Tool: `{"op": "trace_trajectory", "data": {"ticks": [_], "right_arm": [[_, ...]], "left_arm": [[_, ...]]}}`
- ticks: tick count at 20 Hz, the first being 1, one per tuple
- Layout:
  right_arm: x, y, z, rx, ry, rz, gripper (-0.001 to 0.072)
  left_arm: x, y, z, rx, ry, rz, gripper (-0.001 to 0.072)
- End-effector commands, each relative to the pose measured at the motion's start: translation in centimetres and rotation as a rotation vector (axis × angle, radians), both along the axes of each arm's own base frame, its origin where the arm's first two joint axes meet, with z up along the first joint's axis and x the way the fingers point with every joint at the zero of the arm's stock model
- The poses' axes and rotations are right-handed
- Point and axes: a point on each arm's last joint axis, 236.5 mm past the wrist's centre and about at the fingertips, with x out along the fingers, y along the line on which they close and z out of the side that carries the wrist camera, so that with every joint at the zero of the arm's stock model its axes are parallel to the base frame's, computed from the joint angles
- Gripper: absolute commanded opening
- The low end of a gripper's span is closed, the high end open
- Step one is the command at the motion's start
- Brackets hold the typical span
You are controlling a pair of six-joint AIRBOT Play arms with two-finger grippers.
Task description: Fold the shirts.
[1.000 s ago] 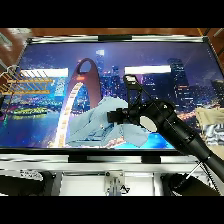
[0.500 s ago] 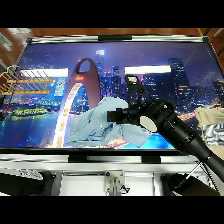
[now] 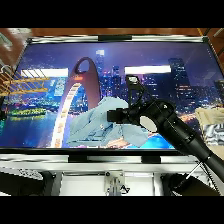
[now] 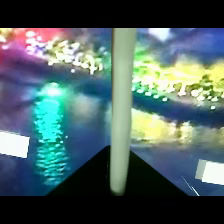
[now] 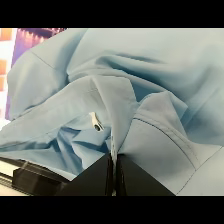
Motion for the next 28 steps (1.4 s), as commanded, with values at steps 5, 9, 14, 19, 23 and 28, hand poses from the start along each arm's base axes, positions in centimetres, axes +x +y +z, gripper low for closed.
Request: {"op": "trace_trajectory", "data": {"ticks": [5, 9, 14, 19, 23, 28], "right_arm": [[0.3, -0.4, 0.0, -0.023, -0.021, 0.006, 0.0071], [0.7, -2.4, 0.8, -0.119, -0.038, 0.004, 0.0070], [2.1, -7.8, 4.6, -0.347, -0.123, -0.023, 0.0071], [2.2, -10.7, 4.6, -0.412, -0.076, -0.058, 0.0071], [3.2, -13.8, 4.4, -0.478, -0.059, -0.044, 0.0071], [4.4, -17.4, 4.3, -0.541, -0.047, -0.034, 0.0070]], "left_arm": [[2.9, 0.0, 5.4, -0.041, -0.118, 0.044, 0.0053], [3.2, 1.2, 12.7, 0.045, -0.201, 0.104, 0.0051], [5.4, -6.3, 21.5, -0.031, -0.328, 0.087, 0.0050], [5.9, -24.7, 26.3, -0.157, -0.295, -0.194, 0.0050], [0.1, -38.1, 25.5, -0.100, -0.199, -0.460, 0.0050], [-13.9, -46.1, 20.5, -0.074, -0.042, -0.763, 0.0050]]}}
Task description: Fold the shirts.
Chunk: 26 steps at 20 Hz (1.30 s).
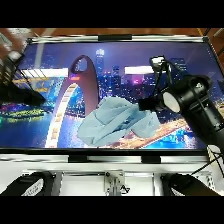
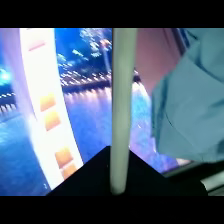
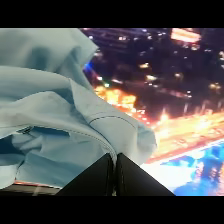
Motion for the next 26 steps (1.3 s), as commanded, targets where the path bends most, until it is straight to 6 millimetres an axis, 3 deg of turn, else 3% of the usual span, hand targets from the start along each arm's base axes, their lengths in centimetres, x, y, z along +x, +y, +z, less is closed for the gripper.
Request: {"op": "trace_trajectory", "data": {"ticks": [1, 3, 5, 10, 13, 18, 26], "right_arm": [[0.9, -2.4, 0.0, -0.044, 0.006, 0.010, 0.0071], [1.5, -3.3, 0.2, -0.043, -0.008, -0.005, 0.0071], [1.8, -4.0, 0.2, -0.042, -0.009, -0.028, 0.0071], [2.1, -4.7, 0.2, -0.038, -0.013, -0.049, 0.0071], [2.2, -4.5, 0.3, -0.030, -0.018, -0.047, 0.0071], [2.2, -4.5, 0.3, -0.020, -0.023, -0.063, 0.0071], [2.1, -4.2, 0.2, -0.005, -0.018, -0.068, 0.0071]], "left_arm": [[-10.5, -3.2, -3.4, 0.110, 0.083, -0.225, 0.0049], [-14.7, -1.7, -4.4, 0.250, 0.134, -0.305, 0.0050], [-17.5, -0.8, -4.3, 0.326, 0.156, -0.389, 0.0049], [-20.0, -2.2, -3.4, 0.289, 0.111, -0.481, 0.0049], [-20.5, -3.6, -3.7, 0.288, 0.102, -0.547, 0.0049], [-19.4, -7.8, -4.0, 0.224, 0.040, -0.591, 0.0049], [-19.0, -11.7, -7.5, 0.159, 0.070, -0.603, 0.0049]]}}
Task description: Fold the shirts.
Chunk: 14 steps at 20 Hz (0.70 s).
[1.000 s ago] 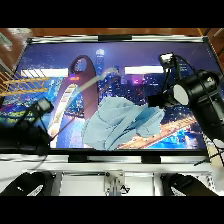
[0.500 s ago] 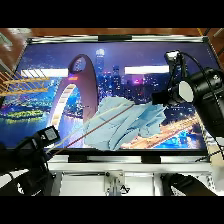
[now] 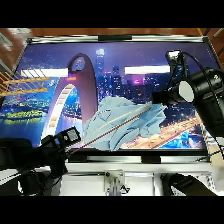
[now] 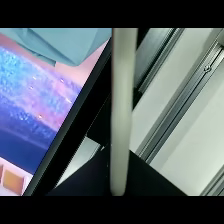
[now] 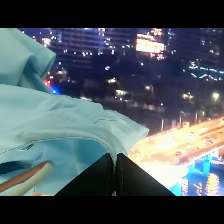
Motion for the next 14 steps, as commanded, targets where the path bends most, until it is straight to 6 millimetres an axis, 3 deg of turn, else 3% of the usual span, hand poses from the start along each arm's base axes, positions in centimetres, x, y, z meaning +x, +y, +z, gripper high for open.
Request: {"op": "trace_trajectory", "data": {"ticks": [1, 5, 10, 14], "right_arm": [[-0.1, 0.3, -0.1, 0.015, 0.005, 0.002, 0.0071], [-0.2, 1.2, 0.5, 0.015, -0.006, 0.045, 0.0071], [0.3, 4.7, 5.5, 0.046, -0.123, 0.174, 0.0070], [-1.9, 8.8, 7.8, 0.074, -0.148, 0.293, 0.0070]], "left_arm": [[0.1, -2.3, -1.7, -0.064, 0.023, 0.011, 0.0049], [1.3, -4.9, -3.2, -0.123, 0.029, 0.056, 0.0049], [2.2, -7.0, -4.5, -0.140, 0.027, 0.030, 0.0050], [2.6, -7.6, -4.4, -0.161, 0.013, 0.020, 0.0050]]}}
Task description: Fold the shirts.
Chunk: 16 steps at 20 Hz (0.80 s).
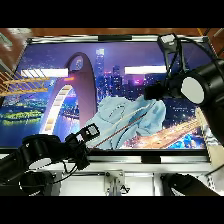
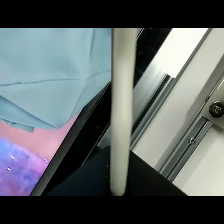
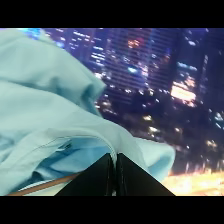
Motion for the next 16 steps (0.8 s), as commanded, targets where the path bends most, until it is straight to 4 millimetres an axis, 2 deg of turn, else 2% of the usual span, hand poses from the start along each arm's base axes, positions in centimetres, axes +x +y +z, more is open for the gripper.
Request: {"op": "trace_trajectory", "data": {"ticks": [1, 4, 9, 12, 16], "right_arm": [[-2.3, 3.3, 1.4, 0.001, -0.006, 0.114, 0.0070], [-4.9, 4.6, 1.1, -0.048, 0.024, 0.167, 0.0070], [-7.9, 6.2, 3.2, 0.025, -0.020, 0.198, 0.0070], [-10.4, 8.9, 3.1, 0.065, 0.005, 0.269, 0.0069], [-12.3, 10.1, 2.8, 0.108, 0.041, 0.249, 0.0070]], "left_arm": [[0.8, -1.3, 0.3, -0.051, -0.021, 0.015, 0.0051], [1.3, -2.0, 0.5, -0.104, -0.014, 0.084, 0.0050], [0.2, -2.0, -2.0, -0.118, 0.051, 0.118, 0.0050], [1.0, -2.9, -1.6, -0.165, 0.044, 0.158, 0.0050], [1.5, -3.4, -1.2, -0.201, 0.039, 0.190, 0.0049]]}}
